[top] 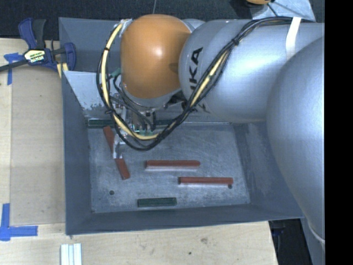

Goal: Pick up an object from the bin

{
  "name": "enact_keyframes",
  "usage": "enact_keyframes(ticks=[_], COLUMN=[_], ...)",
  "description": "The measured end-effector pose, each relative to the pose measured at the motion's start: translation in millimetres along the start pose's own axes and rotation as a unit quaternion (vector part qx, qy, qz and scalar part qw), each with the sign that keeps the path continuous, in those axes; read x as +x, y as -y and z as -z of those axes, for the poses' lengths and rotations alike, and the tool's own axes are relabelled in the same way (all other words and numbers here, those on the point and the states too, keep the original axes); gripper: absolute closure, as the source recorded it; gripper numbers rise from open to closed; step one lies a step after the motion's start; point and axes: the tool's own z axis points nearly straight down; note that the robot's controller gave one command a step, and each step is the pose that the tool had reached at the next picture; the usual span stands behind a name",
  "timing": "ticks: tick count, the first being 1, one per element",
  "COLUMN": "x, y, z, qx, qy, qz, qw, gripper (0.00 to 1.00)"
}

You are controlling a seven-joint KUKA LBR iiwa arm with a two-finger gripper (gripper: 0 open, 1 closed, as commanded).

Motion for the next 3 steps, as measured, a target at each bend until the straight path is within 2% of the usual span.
enact_keyframes(ticks=[1,2,3], x=[8.4,12.3,0.7], y=[7.9,31.5,73.7], z=[-21.7,-90.7,-128.5], qx=[-0.001,0.0,-0.003], qy=[0.0035,0.0018,0.0112], qz=[0.039,0.073,0.03], qw=[0.9992,0.9973,0.9995], gripper=[0.0,0.0,1.0])
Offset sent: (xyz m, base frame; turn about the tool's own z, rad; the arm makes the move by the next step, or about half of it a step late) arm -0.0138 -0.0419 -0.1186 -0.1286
